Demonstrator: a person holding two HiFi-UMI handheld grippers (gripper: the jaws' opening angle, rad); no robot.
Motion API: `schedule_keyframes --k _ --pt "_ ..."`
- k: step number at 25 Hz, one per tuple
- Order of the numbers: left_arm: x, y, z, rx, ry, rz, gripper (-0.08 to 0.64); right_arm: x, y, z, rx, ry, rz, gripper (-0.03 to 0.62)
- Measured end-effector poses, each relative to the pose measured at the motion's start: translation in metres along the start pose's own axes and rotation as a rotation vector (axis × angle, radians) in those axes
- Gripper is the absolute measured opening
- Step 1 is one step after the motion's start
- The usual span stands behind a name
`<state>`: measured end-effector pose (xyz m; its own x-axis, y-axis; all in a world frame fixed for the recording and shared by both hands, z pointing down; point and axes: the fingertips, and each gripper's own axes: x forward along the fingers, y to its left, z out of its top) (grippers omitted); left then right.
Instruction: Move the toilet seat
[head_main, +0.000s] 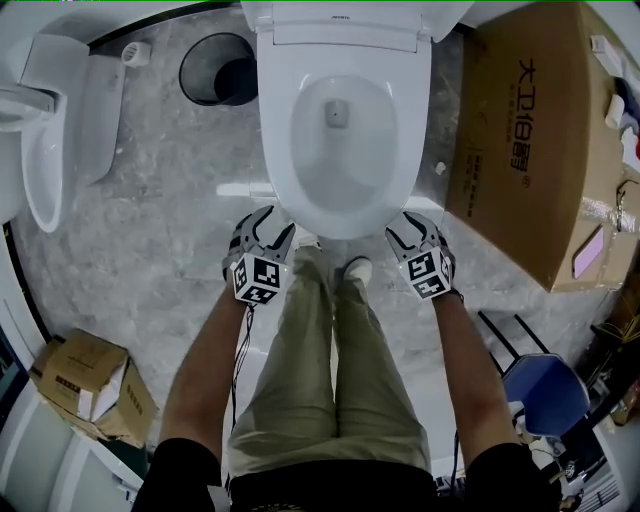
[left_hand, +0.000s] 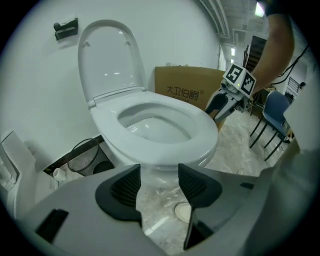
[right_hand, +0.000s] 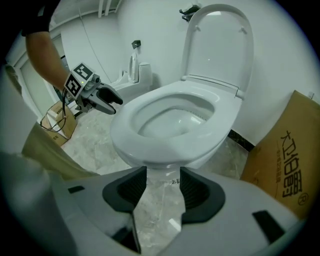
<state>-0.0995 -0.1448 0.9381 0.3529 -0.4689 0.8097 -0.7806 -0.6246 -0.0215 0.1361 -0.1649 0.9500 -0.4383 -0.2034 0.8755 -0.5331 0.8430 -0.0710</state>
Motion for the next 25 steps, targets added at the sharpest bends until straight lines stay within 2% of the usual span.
schedule_keyframes --k 7,10,15,20,25 --pt "0.013 0.001 -0.012 0.023 0.021 -0.033 0.244 0.020 -0.001 -0.005 -0.069 0.025 0.020 0.209" --pt "0.014 0.001 -0.018 0.031 0.038 -0.033 0.245 0.020 0.000 -0.006 -0.064 0.022 0.024 0.210" --pt "0.024 -0.006 -0.018 0.089 0.060 -0.061 0.244 0.019 0.000 -0.004 -0.043 0.022 0.030 0.210" --pt "0.019 -0.004 -0.023 0.068 0.071 -0.058 0.244 0.007 0.000 0.003 -0.006 -0.016 0.043 0.210" --pt "0.010 -0.006 -0.001 0.060 0.047 -0.072 0.244 -0.009 0.001 0.010 0.015 -0.022 0.058 0.210"
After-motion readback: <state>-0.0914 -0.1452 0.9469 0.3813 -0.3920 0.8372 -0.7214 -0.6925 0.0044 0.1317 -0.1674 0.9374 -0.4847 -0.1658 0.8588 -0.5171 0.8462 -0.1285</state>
